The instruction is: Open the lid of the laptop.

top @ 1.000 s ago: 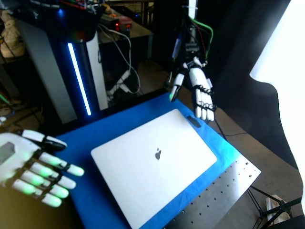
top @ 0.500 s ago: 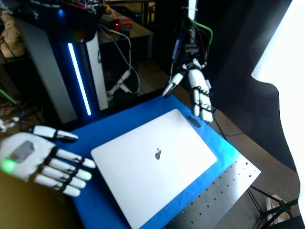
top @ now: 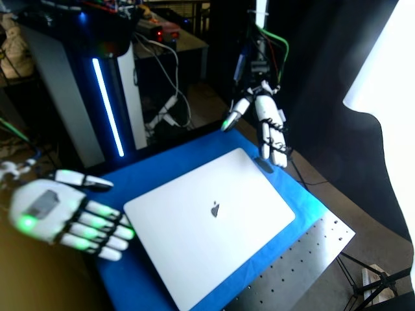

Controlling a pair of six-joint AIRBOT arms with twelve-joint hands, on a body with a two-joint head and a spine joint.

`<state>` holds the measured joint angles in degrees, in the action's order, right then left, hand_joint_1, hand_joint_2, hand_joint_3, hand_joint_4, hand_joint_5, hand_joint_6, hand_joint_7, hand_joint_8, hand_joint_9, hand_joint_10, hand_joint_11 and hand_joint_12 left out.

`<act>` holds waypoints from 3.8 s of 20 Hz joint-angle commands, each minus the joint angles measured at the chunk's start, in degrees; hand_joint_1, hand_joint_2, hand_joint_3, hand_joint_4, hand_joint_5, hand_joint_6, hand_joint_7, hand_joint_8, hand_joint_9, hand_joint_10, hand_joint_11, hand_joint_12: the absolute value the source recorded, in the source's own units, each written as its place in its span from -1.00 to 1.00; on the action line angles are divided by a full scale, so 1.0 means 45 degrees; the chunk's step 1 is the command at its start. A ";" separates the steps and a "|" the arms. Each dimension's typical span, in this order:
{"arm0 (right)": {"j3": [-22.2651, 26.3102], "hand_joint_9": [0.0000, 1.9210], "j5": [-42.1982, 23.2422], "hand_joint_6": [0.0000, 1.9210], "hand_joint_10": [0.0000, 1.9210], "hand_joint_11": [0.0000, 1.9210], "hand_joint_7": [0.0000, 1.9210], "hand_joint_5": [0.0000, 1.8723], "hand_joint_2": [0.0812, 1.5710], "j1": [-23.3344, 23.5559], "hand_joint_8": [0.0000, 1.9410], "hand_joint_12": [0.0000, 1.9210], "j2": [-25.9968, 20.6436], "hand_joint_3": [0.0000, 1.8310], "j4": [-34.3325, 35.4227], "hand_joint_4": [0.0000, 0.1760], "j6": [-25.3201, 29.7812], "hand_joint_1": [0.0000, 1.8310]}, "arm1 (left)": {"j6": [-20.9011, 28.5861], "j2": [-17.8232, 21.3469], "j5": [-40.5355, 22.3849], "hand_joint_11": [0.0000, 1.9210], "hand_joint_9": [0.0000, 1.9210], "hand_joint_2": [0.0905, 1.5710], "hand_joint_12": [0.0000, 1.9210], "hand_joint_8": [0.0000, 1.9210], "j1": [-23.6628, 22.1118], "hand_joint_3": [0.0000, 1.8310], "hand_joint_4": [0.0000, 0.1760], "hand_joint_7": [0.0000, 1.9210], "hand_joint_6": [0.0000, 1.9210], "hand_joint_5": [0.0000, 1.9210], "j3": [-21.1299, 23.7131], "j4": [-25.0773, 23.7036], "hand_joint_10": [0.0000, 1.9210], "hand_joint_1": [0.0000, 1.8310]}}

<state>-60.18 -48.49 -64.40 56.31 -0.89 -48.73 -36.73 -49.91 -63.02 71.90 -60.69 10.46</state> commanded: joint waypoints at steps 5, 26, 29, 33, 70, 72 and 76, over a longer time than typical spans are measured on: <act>-0.0166 -1.00 -0.0814 -1.00 -1.00 -1.00 -1.00 -1.00 0.59 0.0372 -1.00 -1.00 0.0435 -1.00 -0.0407 -1.00 0.0042 -1.00 | 0.0145 -0.0110 -0.1556 -1.00 -1.00 0.20 -1.00 -1.00 -0.0109 -1.00 1.00 -1.00 -1.00 -1.00 -0.0091 0.0210 -1.00 -0.56; -0.0652 -1.00 0.0004 -1.00 -1.00 -1.00 -1.00 -1.00 0.60 0.1313 -1.00 -1.00 0.1216 -1.00 -0.1392 -1.00 0.0388 -1.00 | 0.0152 -0.0675 -0.1179 -1.00 -1.00 0.10 -1.00 -1.00 -0.0749 -1.00 1.00 -1.00 -1.00 -1.00 -0.0524 0.0020 -1.00 -0.18; -0.0672 -1.00 0.0041 -1.00 -1.00 -1.00 -1.00 -1.00 0.60 0.1308 -1.00 -1.00 0.1225 -1.00 -0.1392 -1.00 0.0493 -1.00 | 0.0146 -0.1078 -0.0031 -1.00 -1.00 0.09 -1.00 -1.00 -0.1813 -1.00 1.00 -1.00 -1.00 -1.00 -0.0935 -0.0908 -1.00 -0.24; -0.0685 -1.00 0.0041 -1.00 -1.00 -1.00 -1.00 -1.00 0.63 0.1308 -1.00 -1.00 0.1225 -0.99 -0.1390 -1.00 0.0544 -1.00 | -0.0125 -0.1584 0.1641 -1.00 -1.00 0.07 -1.00 -1.00 -0.3179 -1.00 1.00 -1.00 -1.00 -1.00 -0.1507 -0.2132 -1.00 -0.18; -0.1101 -1.00 0.0036 -0.99 -1.00 -0.99 -0.99 -0.96 0.61 0.2431 -1.00 -1.00 0.1050 -1.00 -0.2416 -1.00 0.1040 -1.00 | -0.2729 -0.3197 0.3510 -1.00 -1.00 0.12 -1.00 -1.00 -0.6992 -1.00 1.00 -1.00 -1.00 -1.00 -0.3187 -0.1834 -1.00 -0.01; -0.1142 -1.00 0.0034 -0.99 -1.00 -0.99 -0.94 -0.94 0.58 0.2749 -0.98 -1.00 0.1100 -1.00 -0.2744 -1.00 0.1198 -1.00 | -0.2729 -0.3272 0.3505 -1.00 -1.00 0.13 -1.00 -1.00 -0.6993 -1.00 1.00 -1.00 -1.00 -1.00 -0.3218 -0.1834 -1.00 -0.04; -0.1748 -1.00 0.0043 -1.00 -1.00 -0.95 -1.00 -0.98 0.56 0.2827 -1.00 -0.98 0.1883 -1.00 -0.2765 -1.00 0.1570 -1.00 | -0.2725 -0.3374 0.3501 -1.00 -1.00 0.14 -1.00 -1.00 -0.7070 -1.00 1.00 -1.00 -1.00 -1.00 -0.3278 -0.1838 -1.00 -0.09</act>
<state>-68.23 -41.17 -52.86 64.64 -14.00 -42.02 -49.32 -65.14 -39.62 40.99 -75.20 1.17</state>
